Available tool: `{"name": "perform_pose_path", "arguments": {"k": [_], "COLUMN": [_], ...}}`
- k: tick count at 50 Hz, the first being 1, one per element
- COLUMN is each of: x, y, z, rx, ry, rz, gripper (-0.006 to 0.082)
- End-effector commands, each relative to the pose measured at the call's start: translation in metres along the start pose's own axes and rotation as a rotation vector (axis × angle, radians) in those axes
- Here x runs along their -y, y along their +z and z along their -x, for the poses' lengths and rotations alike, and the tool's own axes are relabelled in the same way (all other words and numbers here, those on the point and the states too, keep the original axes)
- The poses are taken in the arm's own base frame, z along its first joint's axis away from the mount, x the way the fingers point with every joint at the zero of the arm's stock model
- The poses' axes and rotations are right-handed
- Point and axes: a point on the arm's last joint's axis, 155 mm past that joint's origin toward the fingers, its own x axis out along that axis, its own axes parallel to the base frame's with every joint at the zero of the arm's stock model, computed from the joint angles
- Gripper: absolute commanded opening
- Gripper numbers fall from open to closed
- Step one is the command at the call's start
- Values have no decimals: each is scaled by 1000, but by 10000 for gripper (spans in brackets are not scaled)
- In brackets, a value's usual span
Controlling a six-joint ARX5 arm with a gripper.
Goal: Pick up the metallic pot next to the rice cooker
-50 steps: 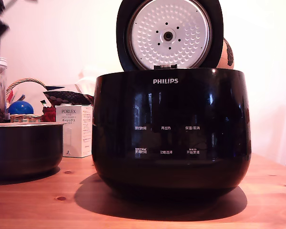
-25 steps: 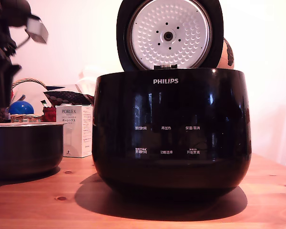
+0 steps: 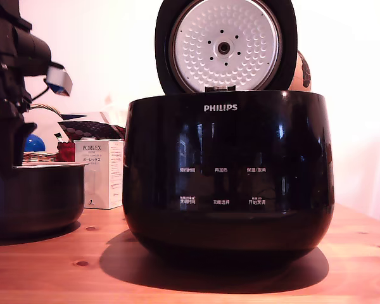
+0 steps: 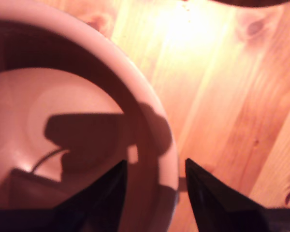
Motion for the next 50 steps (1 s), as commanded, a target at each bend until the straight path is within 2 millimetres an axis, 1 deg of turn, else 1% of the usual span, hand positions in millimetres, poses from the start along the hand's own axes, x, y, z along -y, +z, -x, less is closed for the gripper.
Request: {"name": "perform_pose_path", "arguments": {"k": [1,11,27,38,46,50], "x": [-3,-4,-5,-7,-6,-4], "y": [0,-1,-2,-1,-2,-2], "z": [-9,-12,-27,-29,-29,-29], "rx": [-3,-5,-18,-15,-17,-21], "ry": [-12,-17,-46,-41,-46,-54], "rz": [4,5,10,16,18,19], "gripper": [348,348,346,340,222,140]}}
